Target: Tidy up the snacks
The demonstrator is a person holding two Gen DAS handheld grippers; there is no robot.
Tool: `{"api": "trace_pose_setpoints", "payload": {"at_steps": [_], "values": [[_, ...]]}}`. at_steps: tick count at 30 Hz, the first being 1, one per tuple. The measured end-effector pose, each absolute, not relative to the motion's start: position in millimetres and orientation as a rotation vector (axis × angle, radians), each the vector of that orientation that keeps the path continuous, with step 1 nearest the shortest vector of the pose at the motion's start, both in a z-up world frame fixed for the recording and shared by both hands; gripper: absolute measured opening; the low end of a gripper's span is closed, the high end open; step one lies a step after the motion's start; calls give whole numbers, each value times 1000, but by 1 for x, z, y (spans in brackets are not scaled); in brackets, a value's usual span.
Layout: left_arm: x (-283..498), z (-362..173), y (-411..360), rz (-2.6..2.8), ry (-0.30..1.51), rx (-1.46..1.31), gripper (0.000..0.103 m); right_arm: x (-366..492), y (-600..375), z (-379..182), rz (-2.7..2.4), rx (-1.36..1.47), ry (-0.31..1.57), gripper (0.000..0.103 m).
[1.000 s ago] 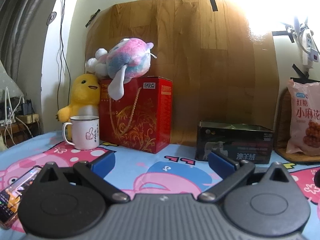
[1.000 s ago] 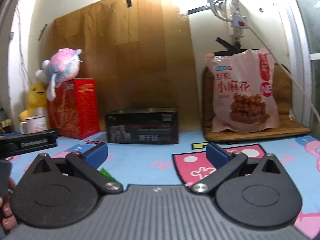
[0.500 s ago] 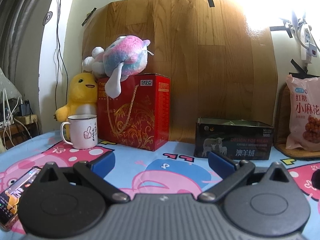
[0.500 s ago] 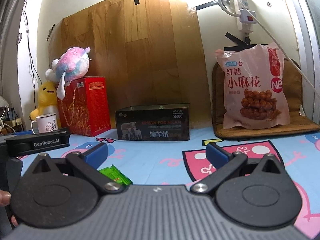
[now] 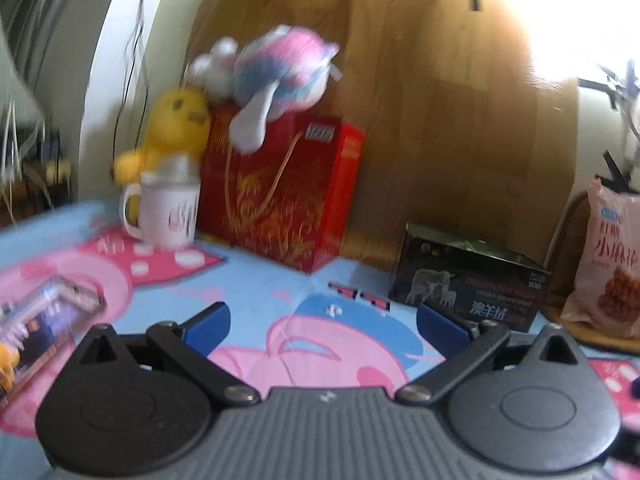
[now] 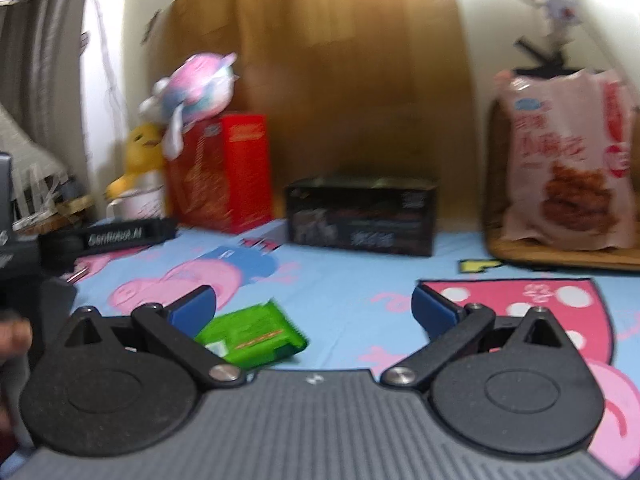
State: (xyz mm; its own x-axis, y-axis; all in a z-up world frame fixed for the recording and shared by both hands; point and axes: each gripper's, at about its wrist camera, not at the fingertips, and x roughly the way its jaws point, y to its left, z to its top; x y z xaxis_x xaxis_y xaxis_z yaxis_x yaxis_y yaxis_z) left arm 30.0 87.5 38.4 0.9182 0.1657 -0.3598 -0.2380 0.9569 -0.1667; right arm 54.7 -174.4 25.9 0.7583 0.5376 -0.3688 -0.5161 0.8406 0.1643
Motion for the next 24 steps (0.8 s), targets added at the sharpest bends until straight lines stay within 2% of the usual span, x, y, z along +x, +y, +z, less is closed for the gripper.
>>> {"api": "trace_pose_setpoints", "payload": {"at_steps": [6,10,17,19,21,22,24], "values": [[25,44,99,3,526,-322,101,78,-180,33,797,-129,536,103],[25,40,95,-174,699,-427,95,96,-173,29,927,-183,601,103],[41,24,92,-261,842,-558,82,111,-139,15,1072,-277,635,103],[45,20,87,-264,843,-561,82,114,-131,11,1089,-290,645,103],[51,20,82,-258,852,-549,75,117,-126,6,1092,-294,671,103],[53,20,80,-263,860,-554,66,118,-125,4,1085,-292,671,103],[58,17,78,-278,866,-580,62,114,-125,6,1092,-281,652,94]]}}
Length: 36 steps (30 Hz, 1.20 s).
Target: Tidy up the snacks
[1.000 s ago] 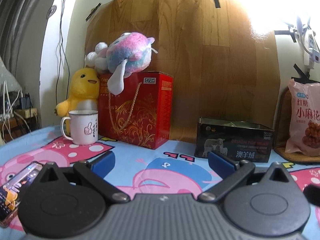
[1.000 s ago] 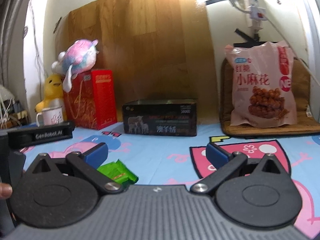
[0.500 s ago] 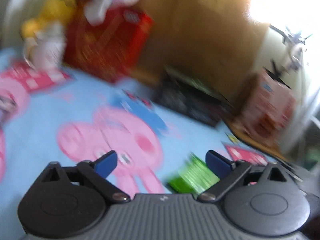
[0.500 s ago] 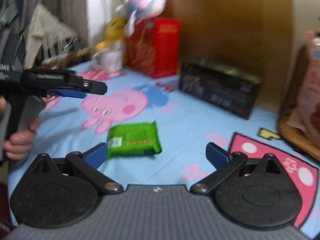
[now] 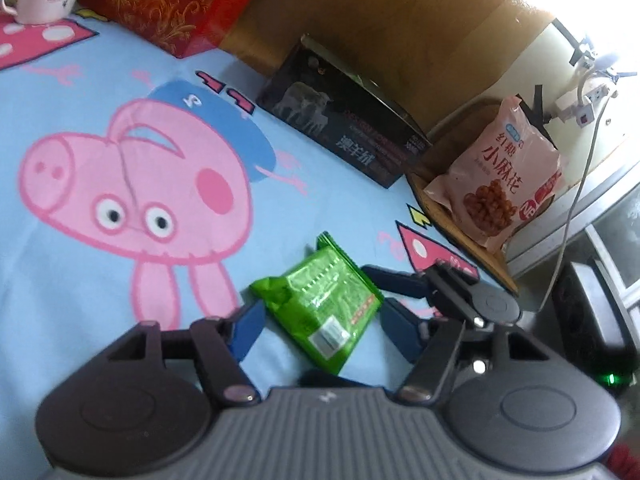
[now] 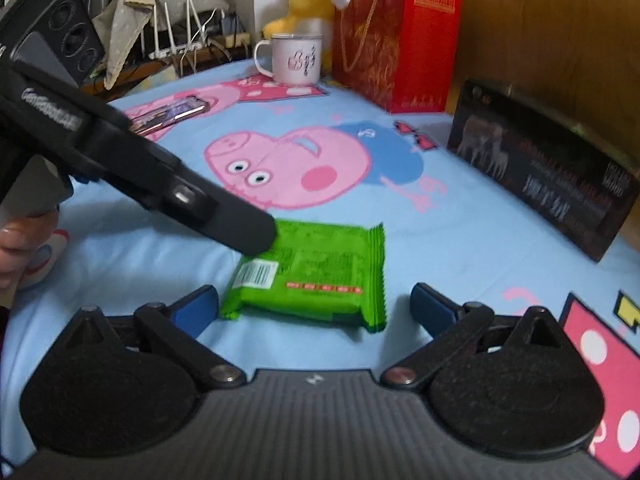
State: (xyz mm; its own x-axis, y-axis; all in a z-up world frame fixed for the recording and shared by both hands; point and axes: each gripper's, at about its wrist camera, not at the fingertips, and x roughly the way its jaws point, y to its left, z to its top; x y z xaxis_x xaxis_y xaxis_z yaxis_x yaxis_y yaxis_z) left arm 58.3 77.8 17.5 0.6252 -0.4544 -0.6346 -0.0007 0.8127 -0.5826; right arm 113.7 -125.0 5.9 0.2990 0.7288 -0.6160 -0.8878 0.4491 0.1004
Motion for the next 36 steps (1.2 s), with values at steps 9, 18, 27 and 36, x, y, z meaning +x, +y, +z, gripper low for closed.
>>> {"api": "trace_pose_setpoints", "payload": {"at_steps": [9,18,27,36], "values": [[99,40,61,-328,826,-545,55,126,-142,18,893,-123,610,64],[207,108,32,-396,630,-390,56,215,-148,68,659,58,397,64],[273,78,5,-309,631,-365,74,276,-168,45,454,92,406,82],[210,81,29,-157,562,-325,81,196,-210,34,488,233,435,85]]}}
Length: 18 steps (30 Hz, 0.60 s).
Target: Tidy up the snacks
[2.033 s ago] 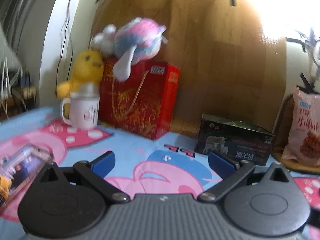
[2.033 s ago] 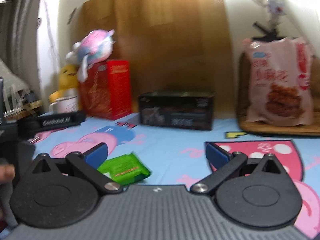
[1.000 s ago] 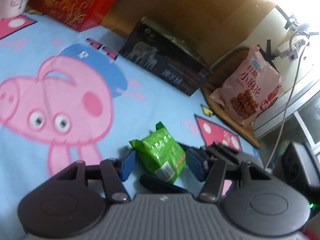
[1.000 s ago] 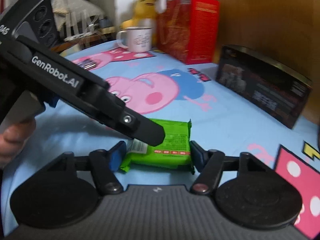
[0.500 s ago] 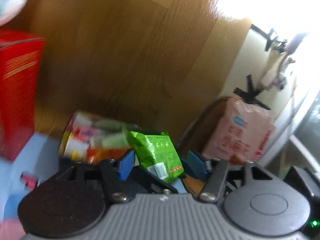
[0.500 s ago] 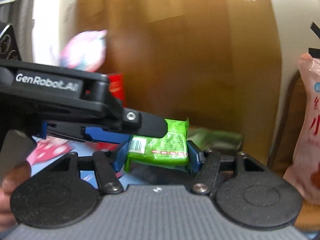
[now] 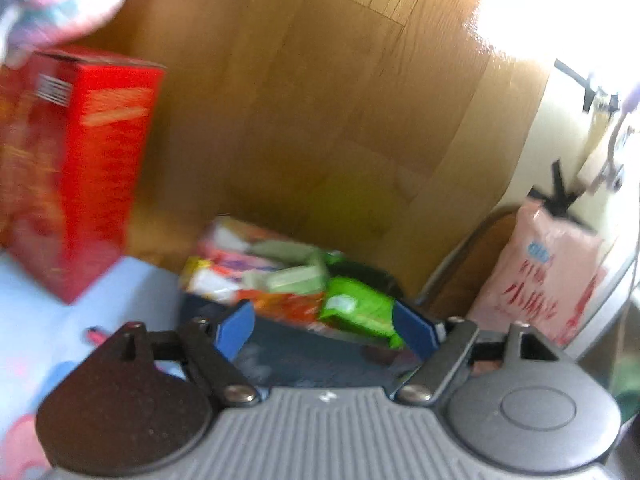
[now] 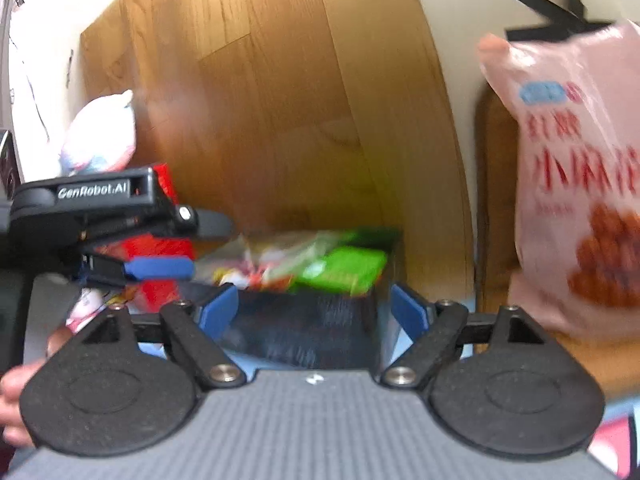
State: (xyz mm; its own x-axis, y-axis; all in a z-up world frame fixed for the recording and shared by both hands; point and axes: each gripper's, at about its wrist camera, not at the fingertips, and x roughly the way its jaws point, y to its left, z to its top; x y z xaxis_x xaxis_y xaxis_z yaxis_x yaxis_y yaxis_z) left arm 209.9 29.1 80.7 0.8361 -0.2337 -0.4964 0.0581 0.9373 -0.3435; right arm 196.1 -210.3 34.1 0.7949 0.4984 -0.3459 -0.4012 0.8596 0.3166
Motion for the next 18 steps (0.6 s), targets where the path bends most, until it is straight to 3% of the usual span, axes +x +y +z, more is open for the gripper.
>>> {"api": "trace_pose_setpoints", "payload": {"at_steps": [11,18], "values": [[118,53,3,-22,652,-79,103,124,-213,21,448,355,543,85],[94,53,-3,4,665,-20,103,87,-212,17,373,341,458,87]]}}
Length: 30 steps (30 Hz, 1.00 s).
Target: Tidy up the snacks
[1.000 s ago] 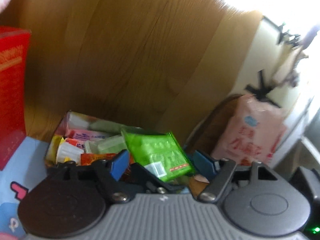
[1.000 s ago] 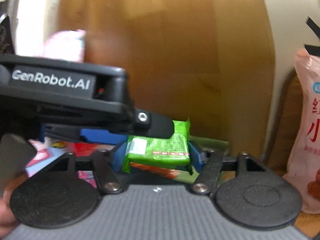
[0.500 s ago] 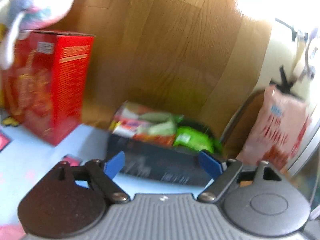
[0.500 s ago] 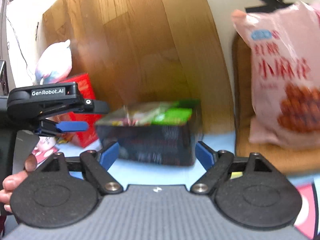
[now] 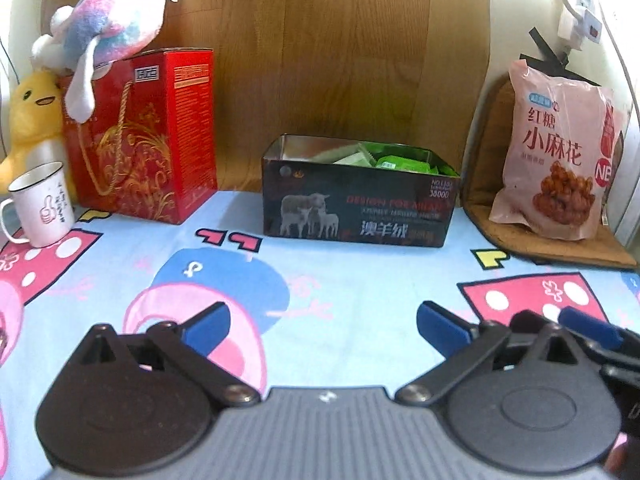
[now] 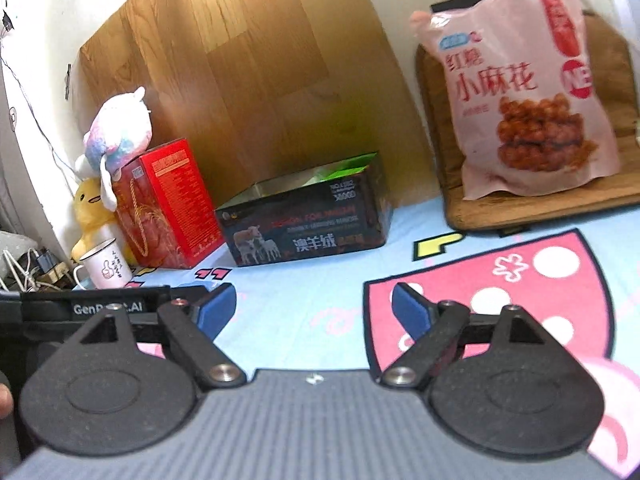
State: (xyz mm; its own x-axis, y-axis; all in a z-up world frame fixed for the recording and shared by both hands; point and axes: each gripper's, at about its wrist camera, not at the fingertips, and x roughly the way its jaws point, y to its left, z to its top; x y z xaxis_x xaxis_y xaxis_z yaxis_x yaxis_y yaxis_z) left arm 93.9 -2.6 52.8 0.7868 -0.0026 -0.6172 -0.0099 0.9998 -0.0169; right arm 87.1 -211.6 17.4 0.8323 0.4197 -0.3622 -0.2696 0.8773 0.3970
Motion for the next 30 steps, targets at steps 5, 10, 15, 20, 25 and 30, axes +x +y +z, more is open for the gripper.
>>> {"api": "trace_pose_setpoints", "payload": {"at_steps": [5,10,15,20,25,30], "values": [[87,53,-4,67,643,26,103,86,-211,14,385,327,424,90],[87,51,-5,116,624,56,103,89,-215,12,395,353,429,91],[88,48,-5,165,626,83,103,92,-221,10,410,401,442,91],[87,47,-6,199,631,105,103,93,-224,9,426,427,457,91],[87,46,-9,200,638,124,103,92,-225,9,430,437,464,93],[88,44,-11,185,664,123,103,93,-227,8,431,450,472,94]]}}
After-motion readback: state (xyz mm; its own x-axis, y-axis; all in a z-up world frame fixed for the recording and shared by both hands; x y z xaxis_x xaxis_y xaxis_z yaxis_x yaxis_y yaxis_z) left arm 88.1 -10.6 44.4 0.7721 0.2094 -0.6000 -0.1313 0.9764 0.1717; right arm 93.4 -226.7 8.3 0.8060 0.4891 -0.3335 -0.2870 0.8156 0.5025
